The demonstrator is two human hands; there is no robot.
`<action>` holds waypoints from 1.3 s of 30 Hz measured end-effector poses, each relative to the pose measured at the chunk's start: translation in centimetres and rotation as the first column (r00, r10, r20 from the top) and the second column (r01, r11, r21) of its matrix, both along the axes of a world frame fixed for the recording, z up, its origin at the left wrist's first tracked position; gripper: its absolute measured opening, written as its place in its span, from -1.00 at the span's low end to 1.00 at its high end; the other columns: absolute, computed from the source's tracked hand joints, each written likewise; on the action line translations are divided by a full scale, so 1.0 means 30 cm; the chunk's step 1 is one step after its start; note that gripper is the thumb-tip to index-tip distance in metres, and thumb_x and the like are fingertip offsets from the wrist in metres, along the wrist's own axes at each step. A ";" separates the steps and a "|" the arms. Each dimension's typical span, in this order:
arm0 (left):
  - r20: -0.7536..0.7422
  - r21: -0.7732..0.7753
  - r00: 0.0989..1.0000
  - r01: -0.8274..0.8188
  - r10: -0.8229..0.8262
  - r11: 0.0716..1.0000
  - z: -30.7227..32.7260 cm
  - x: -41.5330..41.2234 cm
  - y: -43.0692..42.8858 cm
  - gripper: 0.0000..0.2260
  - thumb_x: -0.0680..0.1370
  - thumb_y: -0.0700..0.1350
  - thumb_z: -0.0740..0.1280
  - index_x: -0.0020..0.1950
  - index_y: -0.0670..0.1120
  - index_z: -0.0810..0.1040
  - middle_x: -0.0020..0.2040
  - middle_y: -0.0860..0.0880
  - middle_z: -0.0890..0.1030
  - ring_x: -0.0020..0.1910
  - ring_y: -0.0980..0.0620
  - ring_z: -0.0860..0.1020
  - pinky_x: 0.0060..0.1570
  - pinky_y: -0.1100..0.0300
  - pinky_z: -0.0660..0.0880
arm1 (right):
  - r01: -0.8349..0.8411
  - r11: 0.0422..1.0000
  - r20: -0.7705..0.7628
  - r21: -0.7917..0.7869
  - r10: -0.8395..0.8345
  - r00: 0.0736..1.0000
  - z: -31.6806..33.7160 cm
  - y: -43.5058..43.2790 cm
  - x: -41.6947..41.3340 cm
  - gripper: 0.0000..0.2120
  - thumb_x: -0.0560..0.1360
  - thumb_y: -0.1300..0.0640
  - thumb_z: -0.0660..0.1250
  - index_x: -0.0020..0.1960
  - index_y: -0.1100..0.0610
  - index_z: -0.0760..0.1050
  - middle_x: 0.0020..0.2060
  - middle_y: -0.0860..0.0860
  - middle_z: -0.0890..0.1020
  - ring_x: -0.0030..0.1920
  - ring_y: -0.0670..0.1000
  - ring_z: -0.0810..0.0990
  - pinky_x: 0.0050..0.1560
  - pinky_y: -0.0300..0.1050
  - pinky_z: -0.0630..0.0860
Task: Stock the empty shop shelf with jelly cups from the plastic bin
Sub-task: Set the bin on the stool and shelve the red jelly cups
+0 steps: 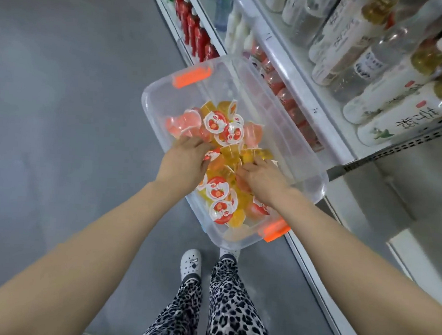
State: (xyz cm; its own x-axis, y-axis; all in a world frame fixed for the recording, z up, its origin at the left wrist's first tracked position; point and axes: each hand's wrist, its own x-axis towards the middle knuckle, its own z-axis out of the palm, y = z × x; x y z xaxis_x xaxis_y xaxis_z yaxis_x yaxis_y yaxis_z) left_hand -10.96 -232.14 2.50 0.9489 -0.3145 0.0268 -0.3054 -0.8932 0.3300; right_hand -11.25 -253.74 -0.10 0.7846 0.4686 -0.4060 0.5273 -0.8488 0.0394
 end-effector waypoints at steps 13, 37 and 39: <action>-0.080 0.083 0.991 0.113 -0.107 0.990 0.017 0.192 -0.183 -0.58 0.57 -0.07 0.32 0.42 -0.04 0.40 0.34 -0.08 0.46 0.32 -0.14 0.39 0.21 -0.02 0.43 | 0.355 0.782 0.170 0.512 -0.497 0.851 0.119 -0.126 -0.098 -0.49 0.51 -0.03 0.37 0.39 0.06 0.32 0.18 0.09 0.57 0.16 0.14 0.53 0.07 0.06 0.54; -0.140 -0.305 0.985 0.056 -0.102 0.951 0.009 0.177 -0.233 -0.60 0.47 -0.07 0.45 0.25 0.00 0.41 0.23 -0.08 0.52 0.02 -0.10 0.57 -0.04 0.07 0.49 | 0.570 0.559 0.035 0.602 -0.732 0.681 0.130 -0.121 -0.167 -0.61 0.40 0.01 0.39 0.17 0.10 0.42 0.02 0.04 0.59 0.01 0.10 0.57 -0.02 0.00 0.51; -0.125 -0.319 0.989 0.037 -0.080 0.947 0.055 0.140 -0.204 -0.54 0.46 -0.04 0.46 0.31 -0.03 0.41 0.25 -0.09 0.52 0.10 -0.10 0.55 0.04 0.04 0.48 | 0.590 0.479 -0.022 0.650 -0.764 0.645 0.160 -0.121 -0.182 -0.60 0.39 0.06 0.41 0.17 0.09 0.40 0.05 0.01 0.58 0.03 0.05 0.56 -0.02 -0.07 0.45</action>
State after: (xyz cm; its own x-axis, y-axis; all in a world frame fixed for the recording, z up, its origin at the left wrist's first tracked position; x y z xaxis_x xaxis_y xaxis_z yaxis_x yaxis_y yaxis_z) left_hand -6.75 -238.26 4.15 0.9307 -0.3658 0.0072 -0.2874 -0.7188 0.6331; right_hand -16.73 -257.38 4.70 0.9797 -0.1993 -0.0208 -0.1795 -0.8266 -0.5334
